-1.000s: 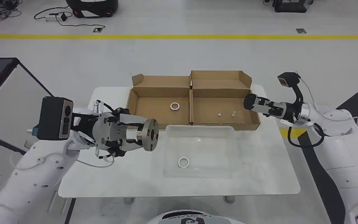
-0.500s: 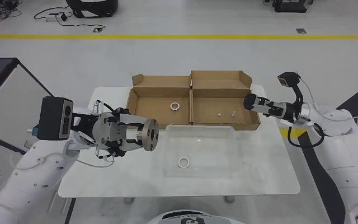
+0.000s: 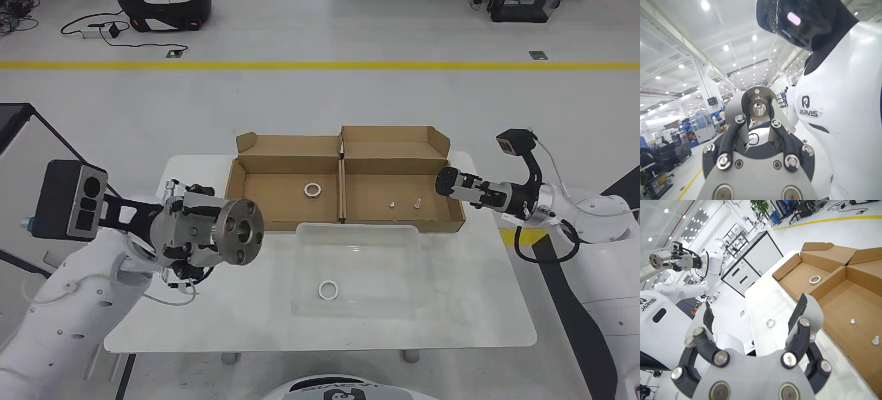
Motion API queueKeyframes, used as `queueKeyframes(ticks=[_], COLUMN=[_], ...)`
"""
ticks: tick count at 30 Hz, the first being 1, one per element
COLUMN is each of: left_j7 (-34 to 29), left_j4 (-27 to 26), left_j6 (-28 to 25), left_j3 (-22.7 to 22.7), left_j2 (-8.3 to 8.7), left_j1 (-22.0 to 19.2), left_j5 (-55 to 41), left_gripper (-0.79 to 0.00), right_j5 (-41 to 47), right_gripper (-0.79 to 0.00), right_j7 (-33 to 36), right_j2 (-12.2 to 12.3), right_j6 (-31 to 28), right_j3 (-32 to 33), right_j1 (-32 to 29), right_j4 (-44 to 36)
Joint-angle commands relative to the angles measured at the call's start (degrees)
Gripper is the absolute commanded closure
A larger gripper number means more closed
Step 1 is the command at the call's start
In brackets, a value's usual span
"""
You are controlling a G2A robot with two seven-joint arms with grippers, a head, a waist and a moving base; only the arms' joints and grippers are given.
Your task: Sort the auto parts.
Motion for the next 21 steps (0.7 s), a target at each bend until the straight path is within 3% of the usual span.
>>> queueKeyframes(ticks=[1,21], left_j7=[-0.18,-0.48], left_j4=[-0.38,-2.97], left_j6=[-0.15,-0.46], left_j3=[-0.19,0.0], left_j2=[-0.37,-3.88], left_j1=[-0.04,2.13], left_j5=[-1.94,-11.37], left_gripper=[0.0,0.0], right_j5=[0.0,0.0], right_gripper=[-0.785,-0.785], right_j7=[0.0,0.0], right_j2=[0.0,0.0], right_j6=[0.0,0.0], right_j3=[0.0,0.0], right_j1=[0.0,0.0], right_j4=[0.0,0.0])
